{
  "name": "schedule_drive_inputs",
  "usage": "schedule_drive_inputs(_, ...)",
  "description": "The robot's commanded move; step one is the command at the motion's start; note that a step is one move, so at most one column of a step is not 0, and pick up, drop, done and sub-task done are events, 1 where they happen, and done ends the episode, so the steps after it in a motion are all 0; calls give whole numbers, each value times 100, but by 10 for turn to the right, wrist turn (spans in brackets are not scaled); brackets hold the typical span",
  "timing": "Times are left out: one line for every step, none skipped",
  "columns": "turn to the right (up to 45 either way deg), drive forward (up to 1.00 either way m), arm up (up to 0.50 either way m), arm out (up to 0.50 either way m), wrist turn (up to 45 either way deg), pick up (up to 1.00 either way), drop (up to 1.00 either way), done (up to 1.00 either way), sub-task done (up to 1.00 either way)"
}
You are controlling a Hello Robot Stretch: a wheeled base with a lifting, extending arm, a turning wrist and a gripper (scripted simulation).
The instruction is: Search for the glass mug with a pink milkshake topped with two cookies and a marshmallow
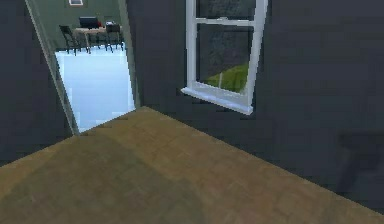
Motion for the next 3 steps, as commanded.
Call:
schedule_drive_inputs(-210,0,0,0,0,0,0,0,0)
schedule_drive_inputs(0,100,0,0,0,0,0,0,0)
schedule_drive_inputs(-30,0,0,0,0,0,0,0,0)
